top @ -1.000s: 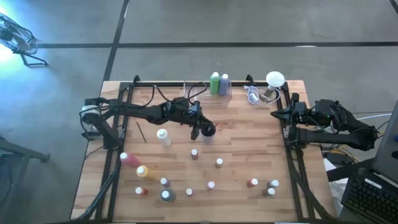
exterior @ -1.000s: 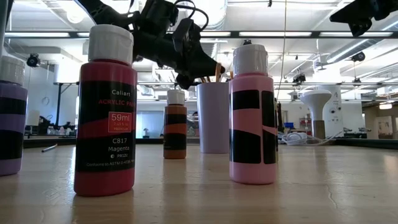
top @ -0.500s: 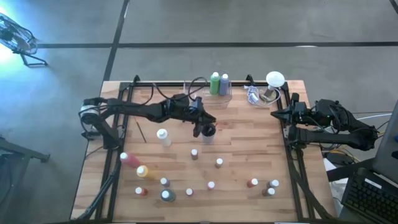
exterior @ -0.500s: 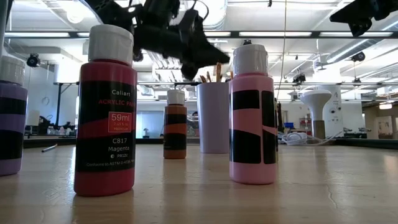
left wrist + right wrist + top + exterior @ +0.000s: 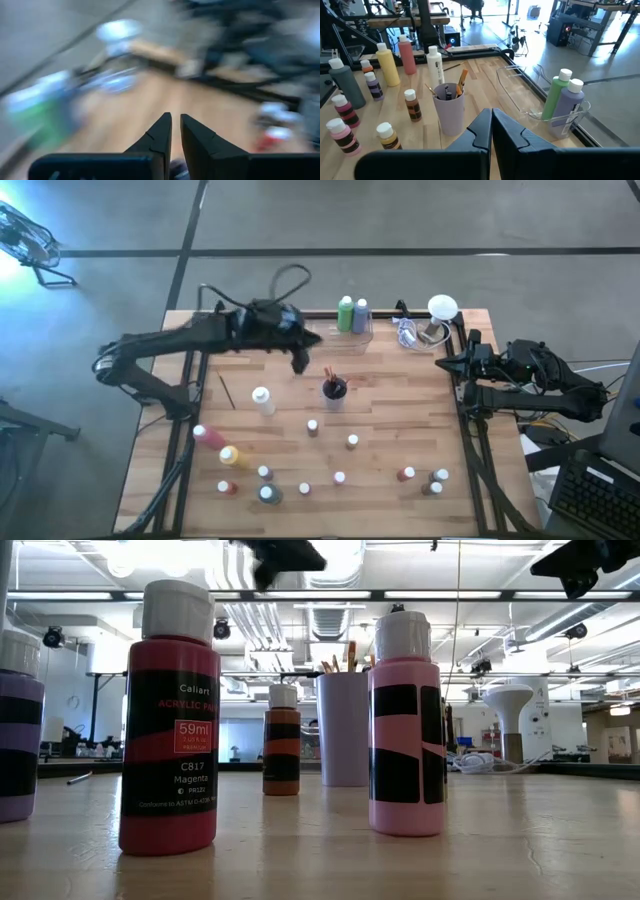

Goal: Pick & Place Paint Supplies
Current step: Put the gold paint brush into the purple cup

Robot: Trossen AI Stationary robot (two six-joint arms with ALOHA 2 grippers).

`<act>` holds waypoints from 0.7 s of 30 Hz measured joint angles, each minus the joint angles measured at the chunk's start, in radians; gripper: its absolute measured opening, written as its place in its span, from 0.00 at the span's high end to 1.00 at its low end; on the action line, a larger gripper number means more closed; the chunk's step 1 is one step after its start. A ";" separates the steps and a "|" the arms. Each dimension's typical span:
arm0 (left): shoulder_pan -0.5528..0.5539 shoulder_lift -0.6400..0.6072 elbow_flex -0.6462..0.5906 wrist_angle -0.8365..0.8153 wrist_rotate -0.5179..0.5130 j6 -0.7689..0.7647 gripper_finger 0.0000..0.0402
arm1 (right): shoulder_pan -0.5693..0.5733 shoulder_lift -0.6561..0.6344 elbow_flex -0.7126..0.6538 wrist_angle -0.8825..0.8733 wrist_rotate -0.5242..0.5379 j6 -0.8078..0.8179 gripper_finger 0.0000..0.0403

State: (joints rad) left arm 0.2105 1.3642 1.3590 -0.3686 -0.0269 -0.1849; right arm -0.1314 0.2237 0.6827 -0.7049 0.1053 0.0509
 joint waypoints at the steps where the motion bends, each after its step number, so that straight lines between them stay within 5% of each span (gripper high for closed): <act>1: -0.008 -0.007 0.055 -0.123 -0.125 -0.038 0.89 | 0.000 0.000 0.000 0.000 0.000 -0.001 0.98; 4: -0.029 -0.001 0.216 -0.481 -0.467 -0.179 0.89 | 0.000 0.000 0.000 0.000 0.000 0.000 0.98; 7: -0.029 0.018 0.310 -0.783 -0.634 -0.388 0.89 | 0.000 0.000 0.000 0.000 0.000 -0.001 0.98; 13: 0.006 0.055 0.297 -1.085 -0.672 -0.643 0.89 | 0.000 0.000 0.000 0.000 0.000 0.000 0.98; 21: 0.103 0.065 0.141 -1.109 -0.673 -0.719 0.76 | 0.000 0.000 0.000 0.000 0.000 -0.001 0.98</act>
State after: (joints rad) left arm 0.3136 1.4296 1.5004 -1.4778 -0.6998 -0.9039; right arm -0.1314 0.2237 0.6825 -0.7048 0.1055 0.0502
